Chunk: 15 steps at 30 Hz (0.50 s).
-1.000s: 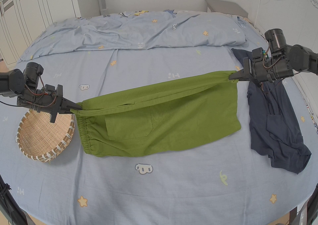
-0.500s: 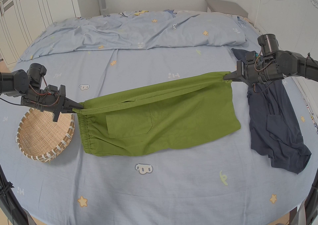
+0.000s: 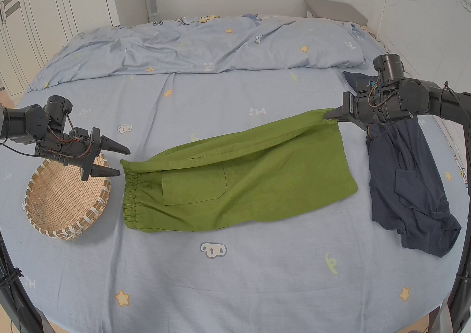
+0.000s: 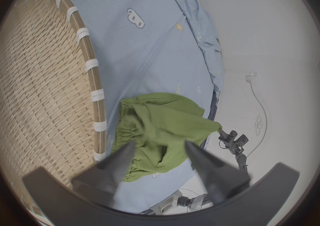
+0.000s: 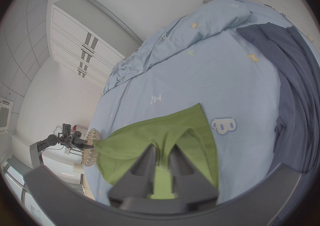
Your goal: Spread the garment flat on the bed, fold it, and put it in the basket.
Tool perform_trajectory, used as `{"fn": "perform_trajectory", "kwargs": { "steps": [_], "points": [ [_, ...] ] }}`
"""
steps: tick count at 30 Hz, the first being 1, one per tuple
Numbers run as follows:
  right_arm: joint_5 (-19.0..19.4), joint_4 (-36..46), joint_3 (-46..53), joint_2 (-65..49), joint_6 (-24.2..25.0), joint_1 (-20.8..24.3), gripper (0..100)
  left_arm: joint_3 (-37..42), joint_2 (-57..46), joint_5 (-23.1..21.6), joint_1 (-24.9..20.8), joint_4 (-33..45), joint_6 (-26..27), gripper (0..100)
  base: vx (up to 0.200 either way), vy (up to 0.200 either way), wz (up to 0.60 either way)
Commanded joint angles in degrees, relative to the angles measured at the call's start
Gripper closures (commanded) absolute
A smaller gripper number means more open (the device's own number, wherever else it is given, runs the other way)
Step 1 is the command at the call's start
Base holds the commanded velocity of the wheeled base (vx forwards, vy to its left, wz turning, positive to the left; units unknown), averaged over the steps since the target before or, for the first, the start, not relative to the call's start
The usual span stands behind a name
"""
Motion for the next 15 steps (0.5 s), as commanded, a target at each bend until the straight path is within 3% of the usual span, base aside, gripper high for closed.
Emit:
{"fn": "perform_trajectory", "kwargs": {
  "steps": [1, 7, 15],
  "points": [
    [0.0, 0.1, -1.1, 1.9, -0.1, 1.3, 0, 0.0, 0.0, -0.1, -0.2, 0.0, 0.0, 0, 0.0, 0.0, 0.0],
    [0.0, 0.5, -0.5, 1.8, -0.1, 1.9, 0, 0.1, -0.8, -0.1, -0.8, 0.7, -0.2, 0, 0.0, 0.0, 0.0],
    [0.0, 0.9, 0.8, 0.4, 0.1, 1.6, 0, 0.3, -4.8, -0.2, -9.2, -0.2, -4.4, 0, 0.0, 0.0, 0.0]
  ]
}}
